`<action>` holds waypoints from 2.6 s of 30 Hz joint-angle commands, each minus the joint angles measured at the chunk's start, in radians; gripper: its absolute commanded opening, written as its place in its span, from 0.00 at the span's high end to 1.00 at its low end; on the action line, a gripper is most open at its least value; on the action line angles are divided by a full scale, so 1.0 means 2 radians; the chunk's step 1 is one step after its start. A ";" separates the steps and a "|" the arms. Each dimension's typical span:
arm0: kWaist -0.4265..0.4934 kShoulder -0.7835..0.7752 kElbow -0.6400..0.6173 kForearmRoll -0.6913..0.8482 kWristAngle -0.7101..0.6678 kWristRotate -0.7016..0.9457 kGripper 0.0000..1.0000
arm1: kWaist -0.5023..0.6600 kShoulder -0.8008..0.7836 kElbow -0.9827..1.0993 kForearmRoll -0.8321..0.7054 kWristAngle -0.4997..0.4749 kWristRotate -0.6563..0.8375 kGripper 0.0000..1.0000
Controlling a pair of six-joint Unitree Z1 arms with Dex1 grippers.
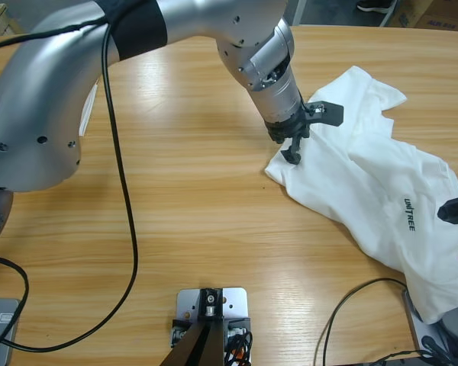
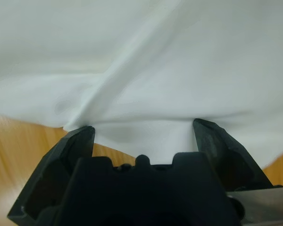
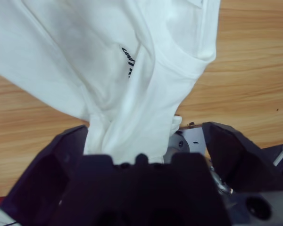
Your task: Fold clothes
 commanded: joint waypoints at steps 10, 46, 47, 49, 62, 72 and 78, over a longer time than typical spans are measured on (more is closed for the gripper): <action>-0.003 0.046 -0.182 0.062 -0.014 -0.234 0.53 | -0.008 -0.016 0.020 -0.021 0.022 0.001 0.00; 0.126 -0.040 -0.193 0.284 0.105 -0.496 1.00 | -0.008 -0.041 0.039 -0.048 0.067 0.005 0.00; 0.127 -0.044 -0.192 0.295 0.104 -0.506 1.00 | -0.008 -0.035 0.041 -0.051 0.070 0.005 0.00; 0.128 -0.059 -0.173 0.303 0.095 -0.532 1.00 | -0.008 -0.018 0.045 -0.066 0.076 0.004 0.00; 0.113 -0.187 0.096 0.302 0.083 -0.559 1.00 | -0.196 0.239 -0.055 -0.222 0.144 -0.164 0.01; 0.103 -0.187 0.116 0.301 0.078 -0.556 1.00 | -0.255 0.292 -0.044 -0.290 0.254 -0.197 0.23; 0.100 -0.190 0.117 0.301 0.077 -0.556 1.00 | -0.265 0.300 -0.029 -0.301 0.239 -0.206 0.21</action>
